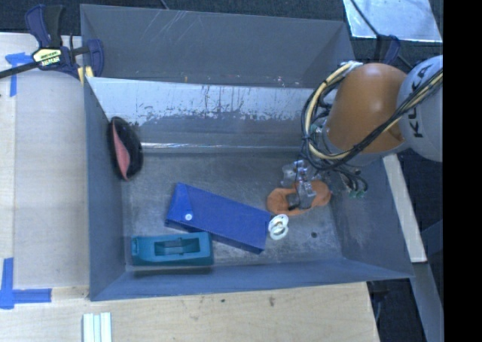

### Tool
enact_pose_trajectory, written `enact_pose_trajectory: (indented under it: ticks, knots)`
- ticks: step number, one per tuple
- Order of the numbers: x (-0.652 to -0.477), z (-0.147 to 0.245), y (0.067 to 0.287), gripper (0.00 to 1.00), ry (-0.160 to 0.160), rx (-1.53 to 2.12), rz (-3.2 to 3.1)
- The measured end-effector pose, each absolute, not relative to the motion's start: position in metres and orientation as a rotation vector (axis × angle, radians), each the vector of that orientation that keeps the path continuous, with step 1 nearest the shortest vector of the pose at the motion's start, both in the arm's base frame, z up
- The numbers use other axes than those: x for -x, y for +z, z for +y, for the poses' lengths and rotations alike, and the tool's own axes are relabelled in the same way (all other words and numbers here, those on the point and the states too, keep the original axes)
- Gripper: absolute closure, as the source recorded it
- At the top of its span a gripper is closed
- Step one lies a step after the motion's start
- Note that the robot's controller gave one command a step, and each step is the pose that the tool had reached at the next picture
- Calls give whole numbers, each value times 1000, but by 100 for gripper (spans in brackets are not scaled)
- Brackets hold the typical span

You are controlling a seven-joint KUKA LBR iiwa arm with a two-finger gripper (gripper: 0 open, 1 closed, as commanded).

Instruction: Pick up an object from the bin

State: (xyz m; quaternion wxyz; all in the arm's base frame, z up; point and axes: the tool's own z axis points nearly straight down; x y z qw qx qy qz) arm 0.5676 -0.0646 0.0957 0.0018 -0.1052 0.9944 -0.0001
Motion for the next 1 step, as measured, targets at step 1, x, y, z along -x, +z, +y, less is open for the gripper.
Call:
enact_pose_trajectory:
  ticks: [1]
  knots:
    - [-595, -39, 267, 100, -2, 292, 3118]
